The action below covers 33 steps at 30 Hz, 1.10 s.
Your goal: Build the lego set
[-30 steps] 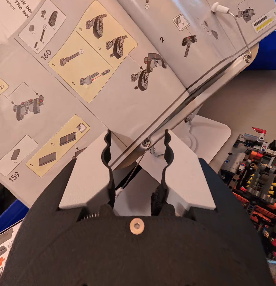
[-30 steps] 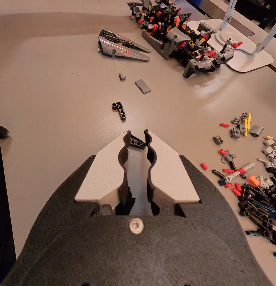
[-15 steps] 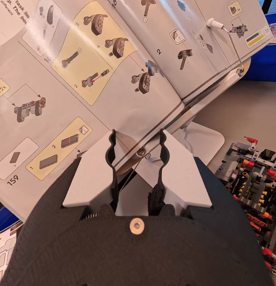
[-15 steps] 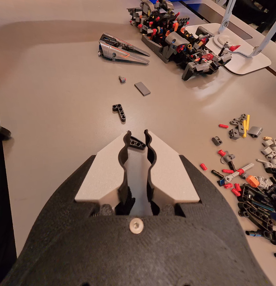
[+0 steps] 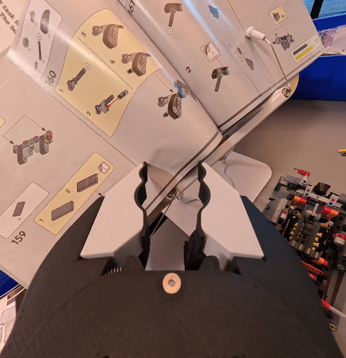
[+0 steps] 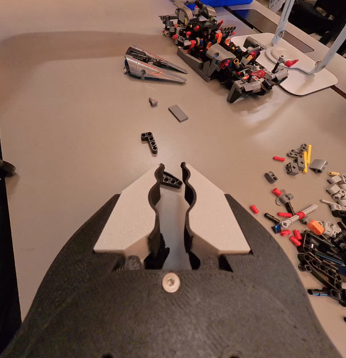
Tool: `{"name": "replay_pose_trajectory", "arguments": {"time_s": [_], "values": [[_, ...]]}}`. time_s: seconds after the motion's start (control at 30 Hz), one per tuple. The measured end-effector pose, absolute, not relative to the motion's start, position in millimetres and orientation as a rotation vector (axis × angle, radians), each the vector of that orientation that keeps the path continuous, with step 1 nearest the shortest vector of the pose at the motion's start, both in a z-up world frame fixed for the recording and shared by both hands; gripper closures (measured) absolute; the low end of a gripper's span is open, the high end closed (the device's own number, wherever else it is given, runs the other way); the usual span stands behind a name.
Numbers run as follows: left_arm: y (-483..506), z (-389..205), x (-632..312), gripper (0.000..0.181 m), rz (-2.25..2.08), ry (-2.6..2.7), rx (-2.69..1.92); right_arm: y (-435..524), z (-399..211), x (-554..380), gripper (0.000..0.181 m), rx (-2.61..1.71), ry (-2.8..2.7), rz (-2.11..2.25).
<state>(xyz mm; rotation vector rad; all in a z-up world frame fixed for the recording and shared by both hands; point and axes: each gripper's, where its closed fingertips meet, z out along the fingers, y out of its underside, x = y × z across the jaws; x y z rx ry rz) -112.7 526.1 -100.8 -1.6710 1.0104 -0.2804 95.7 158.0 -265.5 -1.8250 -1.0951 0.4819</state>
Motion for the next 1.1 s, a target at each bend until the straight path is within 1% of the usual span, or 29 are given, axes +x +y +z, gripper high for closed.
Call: {"name": "replay_pose_trajectory", "arguments": {"time_s": [0.23,0.5,0.6,1.1], "values": [[525,-100,-112,0.131,-0.335,1.024,-1.683,158,-265,96,0.164,-1.822,-1.091,0.487],[520,-97,-112,0.134,-0.344,1.047,-1.679,158,-264,96,0.164,-1.817,-1.085,0.49],[518,-98,-111,0.139,-0.324,1.076,-1.684,158,-263,96,0.164,-1.816,-1.084,0.492],[513,-96,-105,0.15,-0.317,1.128,-1.677,158,-262,96,0.164,-1.812,-1.08,0.498]]}}
